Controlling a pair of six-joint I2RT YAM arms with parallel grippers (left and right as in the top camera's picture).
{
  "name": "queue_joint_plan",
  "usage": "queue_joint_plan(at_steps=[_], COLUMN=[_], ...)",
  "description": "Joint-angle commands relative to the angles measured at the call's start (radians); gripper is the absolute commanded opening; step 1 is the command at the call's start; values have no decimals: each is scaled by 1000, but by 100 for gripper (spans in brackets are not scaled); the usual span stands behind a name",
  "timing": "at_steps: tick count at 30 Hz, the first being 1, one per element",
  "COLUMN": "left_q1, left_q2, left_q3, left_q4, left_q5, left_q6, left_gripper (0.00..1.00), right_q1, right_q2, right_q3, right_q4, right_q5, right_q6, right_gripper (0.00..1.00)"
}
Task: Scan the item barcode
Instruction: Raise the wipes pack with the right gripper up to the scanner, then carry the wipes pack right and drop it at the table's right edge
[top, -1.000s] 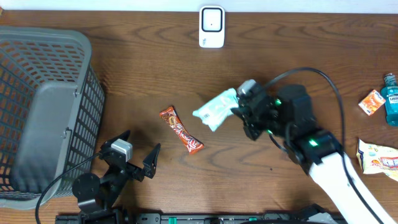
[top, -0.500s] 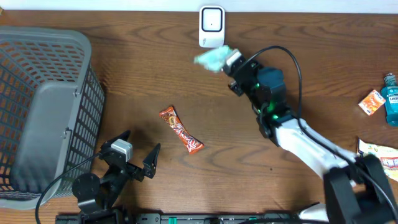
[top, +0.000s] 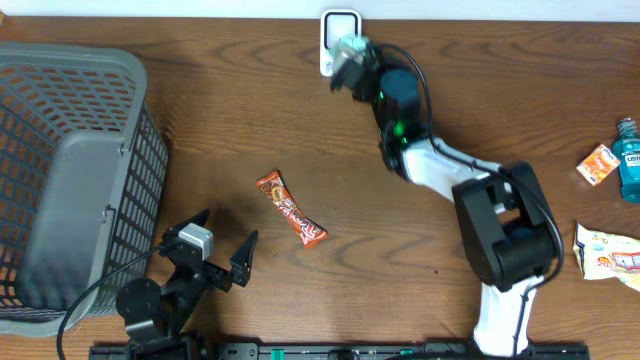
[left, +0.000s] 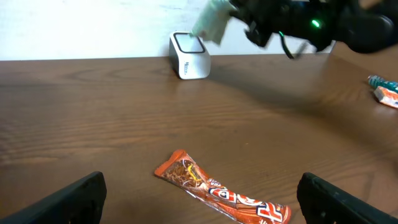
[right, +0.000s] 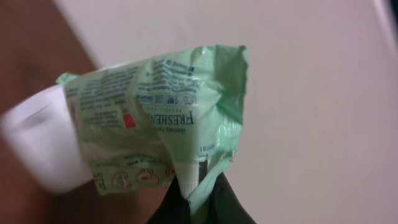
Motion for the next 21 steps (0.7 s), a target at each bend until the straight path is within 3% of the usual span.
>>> queue_joint_plan(at_steps=[1,7,11,21], left_q1=[2,2,2,2], left_q2=[-5,-5,-5,-5], left_q3=[-17,-17,-17,-17], left_q4=[-22,-22,-22,-22], left_q5=[13,13,13,13], left_q6=[-5,-5,-5,-5], left_gripper=[98,98,98,98], right_q1=[-8,-8,-3,32], right_q2=[77,232,306,341], right_q3=[163,367,447,448], right_q4=[-30,-56,-67,-90], right_q5=[42,93,116,227], right_q6=[-180,-367,-372,-372], right_gripper=[1,1,1,1])
